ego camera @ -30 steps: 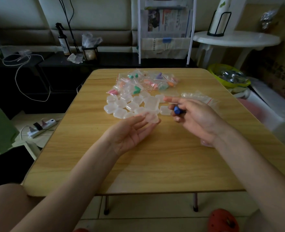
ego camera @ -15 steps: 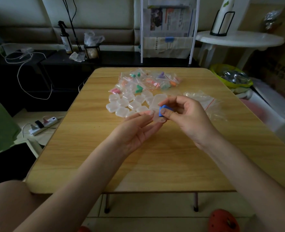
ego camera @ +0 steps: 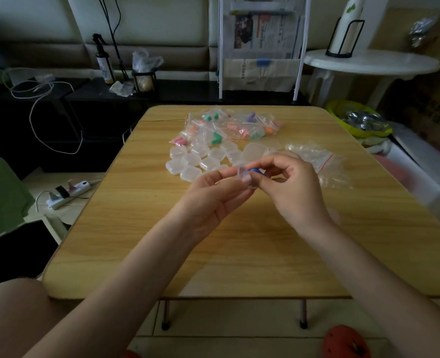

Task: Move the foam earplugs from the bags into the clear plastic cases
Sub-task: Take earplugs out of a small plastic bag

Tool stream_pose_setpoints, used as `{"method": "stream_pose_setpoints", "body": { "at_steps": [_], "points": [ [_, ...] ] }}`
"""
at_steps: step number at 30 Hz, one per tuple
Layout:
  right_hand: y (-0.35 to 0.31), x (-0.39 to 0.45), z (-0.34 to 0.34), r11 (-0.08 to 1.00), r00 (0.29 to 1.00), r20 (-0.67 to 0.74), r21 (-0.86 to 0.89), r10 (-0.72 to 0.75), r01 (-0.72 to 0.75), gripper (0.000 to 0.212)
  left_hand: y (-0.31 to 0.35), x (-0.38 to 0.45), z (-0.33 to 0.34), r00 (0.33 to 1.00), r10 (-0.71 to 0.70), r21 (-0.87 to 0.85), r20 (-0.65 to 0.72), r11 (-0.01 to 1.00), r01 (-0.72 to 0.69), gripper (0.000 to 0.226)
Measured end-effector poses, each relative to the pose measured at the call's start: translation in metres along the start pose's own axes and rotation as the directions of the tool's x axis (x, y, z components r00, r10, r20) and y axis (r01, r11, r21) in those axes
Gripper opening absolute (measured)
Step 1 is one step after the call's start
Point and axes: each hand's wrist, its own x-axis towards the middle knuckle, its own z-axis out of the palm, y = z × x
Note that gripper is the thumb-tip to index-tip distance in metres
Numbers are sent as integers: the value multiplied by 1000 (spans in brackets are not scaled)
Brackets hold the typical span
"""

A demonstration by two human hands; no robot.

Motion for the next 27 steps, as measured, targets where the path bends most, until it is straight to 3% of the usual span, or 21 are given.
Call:
{"method": "stream_pose_setpoints", "body": {
  "at_steps": [2,5,9,15,20,23,27],
  "points": [
    [2,1,0,1000,1000,9,-22,13,-12,8,-1,0,-1,1000,13,30,-15,999,-12,21],
    [3,2,-2,993,996,22,81,81,-82,7,-2,0,1,998,11,24,-56,1000,-9,13],
    [-2,2,-2,975,989,23,166,143,-145,11,0,2,2,993,10,19,-117,1000,-7,16],
    [-6,1,-2,976,992,-1,184,123,-121,12,1,1,2,988,6,-4,-156,1000,-7,19],
    [-1,0,1,993,997,-38,95,68,-65,5,1,-2,6,988,16,20,-152,1000,-13,19],
    [4,-1,4,999,996,-90,-47,17,-21,10,0,-3,8,991,20,36,-133,999,-15,20],
    [9,-2,6,996,994,-108,-88,16,-25,13,1,-4,9,991,13,34,-132,999,-9,21]
  ]
}}
